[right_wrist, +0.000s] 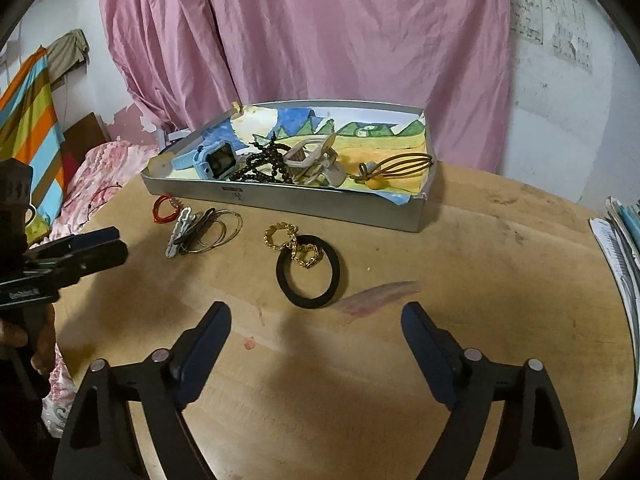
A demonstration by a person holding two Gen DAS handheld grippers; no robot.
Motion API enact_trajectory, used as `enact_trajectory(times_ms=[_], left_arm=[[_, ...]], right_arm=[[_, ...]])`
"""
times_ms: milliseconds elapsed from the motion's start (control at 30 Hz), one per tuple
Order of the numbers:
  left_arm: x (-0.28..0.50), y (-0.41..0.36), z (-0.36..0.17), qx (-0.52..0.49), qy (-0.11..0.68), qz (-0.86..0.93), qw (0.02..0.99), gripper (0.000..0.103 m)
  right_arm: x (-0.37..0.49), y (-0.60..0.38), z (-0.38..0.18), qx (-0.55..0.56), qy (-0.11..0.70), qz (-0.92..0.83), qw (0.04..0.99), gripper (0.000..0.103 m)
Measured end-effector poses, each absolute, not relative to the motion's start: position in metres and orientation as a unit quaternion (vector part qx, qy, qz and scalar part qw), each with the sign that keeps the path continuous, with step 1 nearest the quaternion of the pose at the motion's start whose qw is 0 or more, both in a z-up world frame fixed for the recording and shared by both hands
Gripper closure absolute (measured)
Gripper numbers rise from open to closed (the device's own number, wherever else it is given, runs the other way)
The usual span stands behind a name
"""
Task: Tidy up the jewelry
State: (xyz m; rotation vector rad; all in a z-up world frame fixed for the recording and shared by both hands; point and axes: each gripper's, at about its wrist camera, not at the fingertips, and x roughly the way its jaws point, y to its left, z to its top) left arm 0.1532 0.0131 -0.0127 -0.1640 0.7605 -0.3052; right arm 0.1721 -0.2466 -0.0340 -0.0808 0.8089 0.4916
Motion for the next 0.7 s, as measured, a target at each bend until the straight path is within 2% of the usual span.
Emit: enact_trajectory(times_ms=[100,200,300,367,700], left_arm=[[0.16,0.007,-0.016,-0.066,0.38,-0.146,0.911,0.034],[0.169,0.004,-0.018,-0.063,0.387,-0.143,0.909,0.047],[0.177,0.001,-0.02,-0.067,0.392,-0.138,0.907,0.049],[0.182,0.0,-0.021,-0.068,0.396,-0.134,0.906,0.056],[0.2,-0.005,-0.024,-0.069,0.409,-0.129,0.901,0.061]], right_arm=[[0.177,-0.247,-0.036,-0.037,0.394,0.237,0.887,0.031],[0.184,-0.247,-0.039,-0.031,0.401,0.238,0.884,0.036],[0.188,-0.244,-0.041,-0.03,0.406,0.242,0.881,0.041],[0.191,-0.242,-0.042,-0.033,0.409,0.245,0.878,0.044],[0.199,-0.235,-0.047,-0.032,0.418,0.253,0.872,0.05]])
